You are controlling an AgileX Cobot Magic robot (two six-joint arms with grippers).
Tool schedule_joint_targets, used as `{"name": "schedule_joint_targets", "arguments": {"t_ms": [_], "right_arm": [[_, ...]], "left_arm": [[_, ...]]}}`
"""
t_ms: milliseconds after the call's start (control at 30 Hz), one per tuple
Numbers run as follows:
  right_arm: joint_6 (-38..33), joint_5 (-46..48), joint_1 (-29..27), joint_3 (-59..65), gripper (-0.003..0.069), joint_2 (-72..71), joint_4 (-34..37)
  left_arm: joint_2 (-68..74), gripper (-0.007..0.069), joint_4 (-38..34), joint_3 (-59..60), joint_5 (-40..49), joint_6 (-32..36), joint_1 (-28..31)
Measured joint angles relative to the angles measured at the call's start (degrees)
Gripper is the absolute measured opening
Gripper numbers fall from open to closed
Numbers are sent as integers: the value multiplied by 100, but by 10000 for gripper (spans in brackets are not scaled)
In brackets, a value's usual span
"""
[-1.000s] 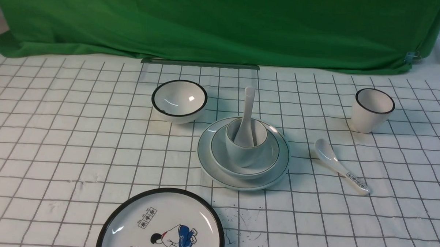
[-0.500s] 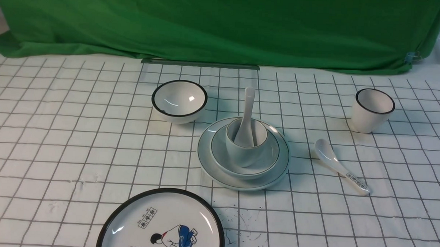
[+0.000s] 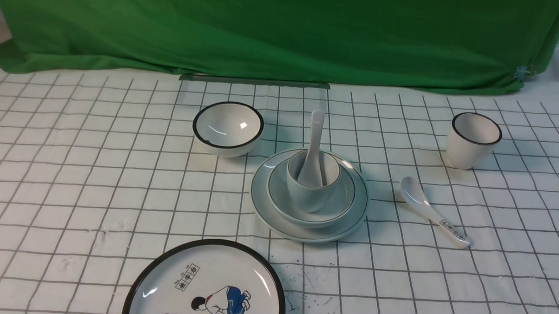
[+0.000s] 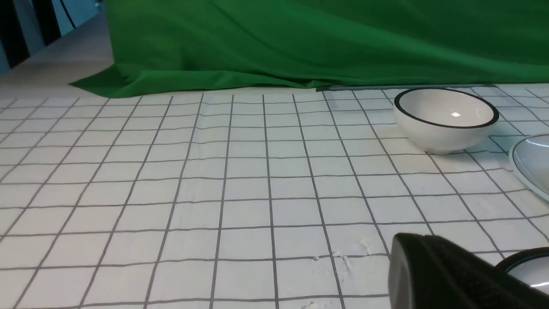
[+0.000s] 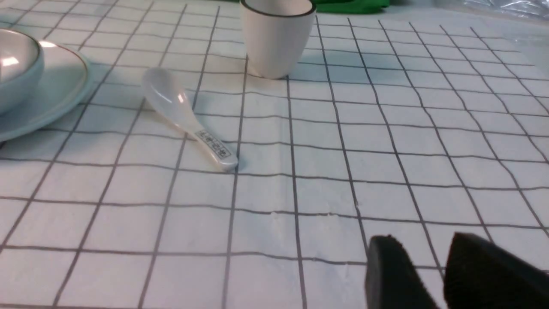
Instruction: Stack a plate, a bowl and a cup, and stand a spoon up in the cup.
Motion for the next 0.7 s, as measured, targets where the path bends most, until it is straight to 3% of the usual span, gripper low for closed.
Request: {"name": "schedule_joint_targets", "arguments": {"t_ms": [700], "right_arm": [[104,0,0,0,237,0,0]], "left_arm": [[0,3,0,0,0,5,0]]}}
